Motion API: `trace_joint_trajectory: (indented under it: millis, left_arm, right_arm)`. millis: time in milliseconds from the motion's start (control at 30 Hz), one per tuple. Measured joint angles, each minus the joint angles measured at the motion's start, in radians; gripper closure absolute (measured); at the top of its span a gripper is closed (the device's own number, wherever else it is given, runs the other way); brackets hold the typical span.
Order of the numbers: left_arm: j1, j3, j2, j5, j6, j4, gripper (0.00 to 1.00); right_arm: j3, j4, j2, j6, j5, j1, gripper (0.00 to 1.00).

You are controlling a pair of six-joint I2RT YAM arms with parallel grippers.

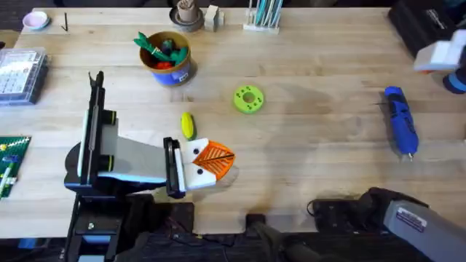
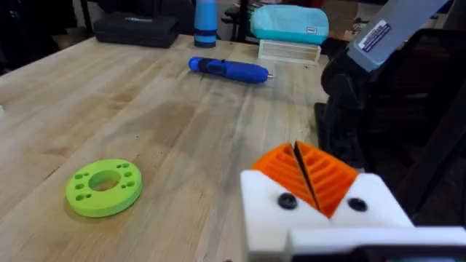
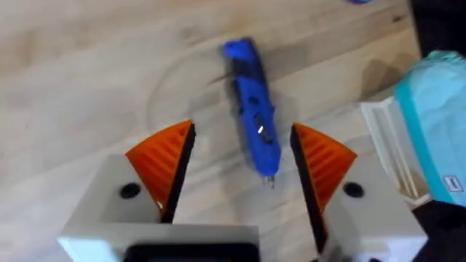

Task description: Pick up the gripper from the table and insert it into the empty holder that is missing its gripper. Then pick up a screw, insert it into the mounting hole, and use the screwdriver to tighten it. Finally, clean up the table by picking up the vegetable and placing it into the bucket.

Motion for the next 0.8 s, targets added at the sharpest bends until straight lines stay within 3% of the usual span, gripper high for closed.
trace_joint_trajectory:
  millis: [100, 333, 800]
  left_arm:
    - [0.000, 0.000, 0.000, 0.000, 0.000, 0.000, 0.997]
    - [0.000, 0.000, 0.000, 0.000, 0.000, 0.000, 0.997]
    - [0.000, 0.000, 0.000, 0.000, 0.000, 0.000, 0.997]
  right_arm:
    - [-0.001, 0.090, 0.047, -0.014, 0.001, -0.072, 0.150]
    - [-0.001, 0.112, 0.160, -0.043, 0.029, -0.124, 0.149]
    - [-0.001, 0.122, 0.461, -0.344, -0.151, -0.236, 0.147]
